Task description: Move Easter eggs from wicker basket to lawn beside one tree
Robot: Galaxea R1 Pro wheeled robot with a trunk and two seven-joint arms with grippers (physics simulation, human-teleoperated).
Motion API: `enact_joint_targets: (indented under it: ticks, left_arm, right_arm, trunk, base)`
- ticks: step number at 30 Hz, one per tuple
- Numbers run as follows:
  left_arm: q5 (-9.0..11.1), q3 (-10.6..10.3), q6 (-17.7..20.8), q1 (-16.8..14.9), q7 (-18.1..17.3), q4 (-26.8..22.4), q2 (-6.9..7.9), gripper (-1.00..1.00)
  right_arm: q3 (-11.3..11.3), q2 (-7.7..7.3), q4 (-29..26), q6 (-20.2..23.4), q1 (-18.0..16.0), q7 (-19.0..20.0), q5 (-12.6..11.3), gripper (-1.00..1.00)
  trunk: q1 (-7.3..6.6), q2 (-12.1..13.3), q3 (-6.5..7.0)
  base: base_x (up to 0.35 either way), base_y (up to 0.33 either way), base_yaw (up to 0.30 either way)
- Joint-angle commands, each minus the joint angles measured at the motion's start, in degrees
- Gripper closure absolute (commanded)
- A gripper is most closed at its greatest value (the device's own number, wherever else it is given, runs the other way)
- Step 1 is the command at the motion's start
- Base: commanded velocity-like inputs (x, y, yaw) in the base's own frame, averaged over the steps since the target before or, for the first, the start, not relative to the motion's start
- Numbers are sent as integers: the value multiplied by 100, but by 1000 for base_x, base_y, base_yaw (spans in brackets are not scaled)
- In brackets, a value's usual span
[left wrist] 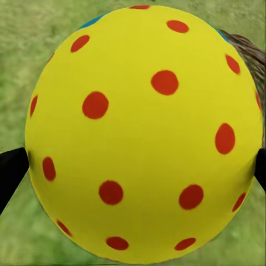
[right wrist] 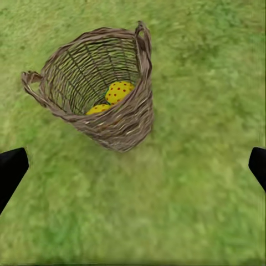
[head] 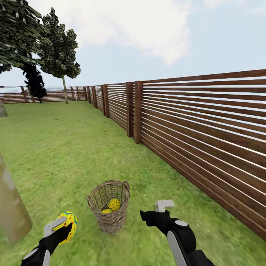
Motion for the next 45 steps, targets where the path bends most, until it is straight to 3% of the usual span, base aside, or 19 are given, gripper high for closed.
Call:
enact_joint_targets:
  ticks: [1,7,25,30,45]
  left_arm:
    - [-51,27,21,-8,-58,-4,-8,100]
    - [-50,27,14,-8,-64,3,-8,100]
    - [-70,27,7,-8,-55,30,0,100]
    - [-72,27,5,-8,-55,35,-3,100]
    - [-81,27,3,-8,-54,41,-2,100]
  right_arm:
    - [9,-1,-7,21,-3,-61,-60,-100]
    - [32,-2,-3,16,-3,-31,-59,-100]
    - [138,23,55,25,-3,-50,-80,-100]
    - [308,11,28,7,-3,-60,-65,-100]
    - [341,9,46,3,-3,-82,-51,-100]
  trunk:
    - [-2,-4,-6]
    - [-2,-4,-6]
    - [-2,-4,-6]
    - [-2,-4,-6]
    - [-2,-4,-53]
  base:
    - [-130,42,290]
    - [-115,182,223]
    - [-117,238,15]
    - [-118,93,10]
    - [-82,84,244]
